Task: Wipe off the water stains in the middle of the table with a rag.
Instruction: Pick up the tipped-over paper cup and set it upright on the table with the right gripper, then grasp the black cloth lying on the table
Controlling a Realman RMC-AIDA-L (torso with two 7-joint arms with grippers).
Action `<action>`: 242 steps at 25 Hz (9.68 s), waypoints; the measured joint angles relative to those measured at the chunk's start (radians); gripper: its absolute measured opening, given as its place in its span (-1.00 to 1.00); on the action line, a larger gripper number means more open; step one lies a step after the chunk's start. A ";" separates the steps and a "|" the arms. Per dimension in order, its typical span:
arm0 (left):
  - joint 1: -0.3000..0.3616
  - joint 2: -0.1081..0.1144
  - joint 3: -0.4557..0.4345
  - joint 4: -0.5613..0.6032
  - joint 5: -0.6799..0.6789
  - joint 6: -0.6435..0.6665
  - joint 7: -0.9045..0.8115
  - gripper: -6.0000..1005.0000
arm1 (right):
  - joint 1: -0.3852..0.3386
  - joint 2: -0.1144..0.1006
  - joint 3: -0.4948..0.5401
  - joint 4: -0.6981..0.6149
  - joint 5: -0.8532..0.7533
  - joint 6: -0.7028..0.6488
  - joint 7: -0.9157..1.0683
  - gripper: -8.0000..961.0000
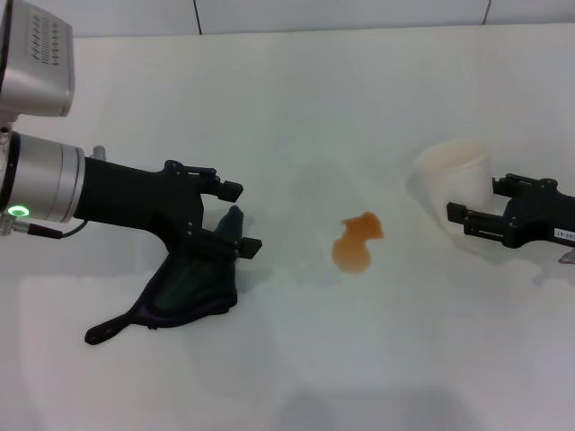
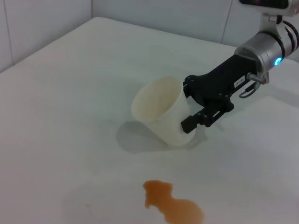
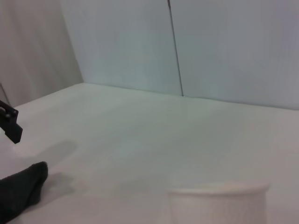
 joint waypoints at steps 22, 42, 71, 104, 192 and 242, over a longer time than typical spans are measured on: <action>-0.005 0.000 0.000 0.006 -0.001 0.002 -0.002 0.75 | -0.024 -0.003 0.002 0.002 -0.009 -0.015 0.016 0.82; -0.008 0.000 0.000 0.006 -0.002 0.000 -0.003 0.75 | -0.049 -0.005 0.001 0.001 -0.013 -0.015 0.029 0.81; -0.003 0.000 0.000 0.006 -0.003 0.000 0.003 0.75 | -0.068 -0.005 -0.001 0.011 -0.012 -0.018 0.022 0.81; 0.001 -0.002 0.000 0.006 -0.002 0.000 0.006 0.75 | -0.125 -0.009 0.009 -0.052 -0.013 -0.107 0.029 0.80; 0.008 0.022 0.001 0.099 0.215 0.067 -0.213 0.74 | -0.098 -0.003 0.011 -0.652 -0.264 -0.339 0.419 0.80; -0.014 -0.026 0.014 -0.009 0.316 -0.111 -0.180 0.38 | -0.098 -0.002 0.000 -0.614 -0.237 -0.334 0.409 0.79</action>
